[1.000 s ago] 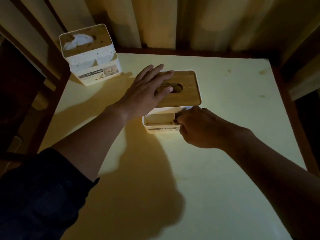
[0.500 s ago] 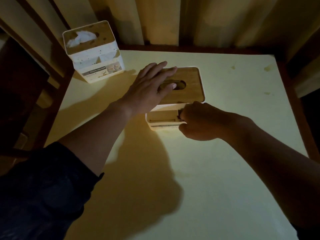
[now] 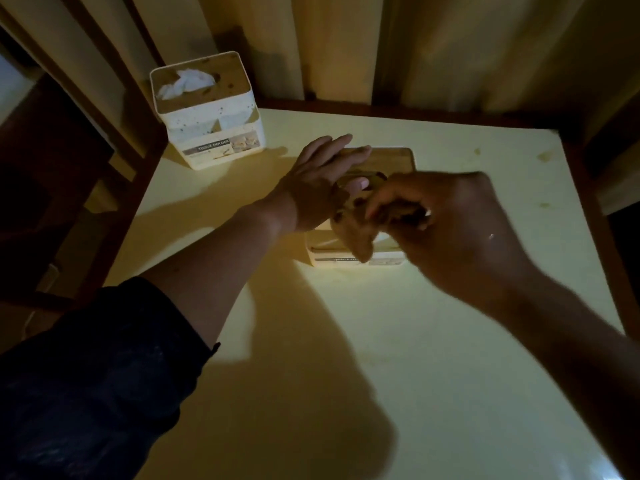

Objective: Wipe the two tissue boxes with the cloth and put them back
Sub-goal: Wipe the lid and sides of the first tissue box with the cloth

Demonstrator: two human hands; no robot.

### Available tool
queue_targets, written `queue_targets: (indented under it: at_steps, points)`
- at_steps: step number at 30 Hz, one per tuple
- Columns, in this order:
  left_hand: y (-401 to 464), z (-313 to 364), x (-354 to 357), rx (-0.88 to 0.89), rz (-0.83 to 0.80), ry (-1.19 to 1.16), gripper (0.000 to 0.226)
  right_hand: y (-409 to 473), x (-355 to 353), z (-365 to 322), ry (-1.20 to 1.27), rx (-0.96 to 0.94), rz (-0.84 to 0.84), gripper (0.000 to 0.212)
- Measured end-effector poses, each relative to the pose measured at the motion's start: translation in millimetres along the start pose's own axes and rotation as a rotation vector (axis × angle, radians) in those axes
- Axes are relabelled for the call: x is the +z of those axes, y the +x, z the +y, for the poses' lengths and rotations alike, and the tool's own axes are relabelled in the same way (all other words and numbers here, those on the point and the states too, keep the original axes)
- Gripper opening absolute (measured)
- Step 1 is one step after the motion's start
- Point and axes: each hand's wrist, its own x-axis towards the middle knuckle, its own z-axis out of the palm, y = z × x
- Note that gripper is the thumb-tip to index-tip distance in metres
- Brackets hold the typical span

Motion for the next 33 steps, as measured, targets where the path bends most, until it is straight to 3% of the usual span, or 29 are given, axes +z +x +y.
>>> queue_targets:
  at_steps: [4,10,14,17,20,24,33]
  points:
    - [-2,-1,0,0.022,0.006,-0.002,0.056,-20,52,0,-0.213,-0.152,-0.021,0.036]
    - [-2,0,0,0.025,0.017,0.020,0.056,-23,82,-5,-0.365,-0.103,-0.134,0.037]
    - [-2,-1,1,0.031,0.020,0.026,0.055,-21,79,-6,-0.476,-0.090,-0.033,0.037]
    - [-1,-2,2,0.043,0.029,0.038,0.056,-21,82,-1,-0.522,-0.183,0.033,0.028]
    - [-1,-1,1,0.033,0.022,0.010,0.056,-15,82,1,-0.430,-0.146,-0.097,0.022]
    - [-1,1,1,0.030,0.029,0.018,0.055,-9,87,-9,-0.439,-0.036,-0.311,0.032]
    - [-1,-2,4,0.051,0.034,0.077,0.056,23,92,-20,-0.434,0.056,-0.546,0.031]
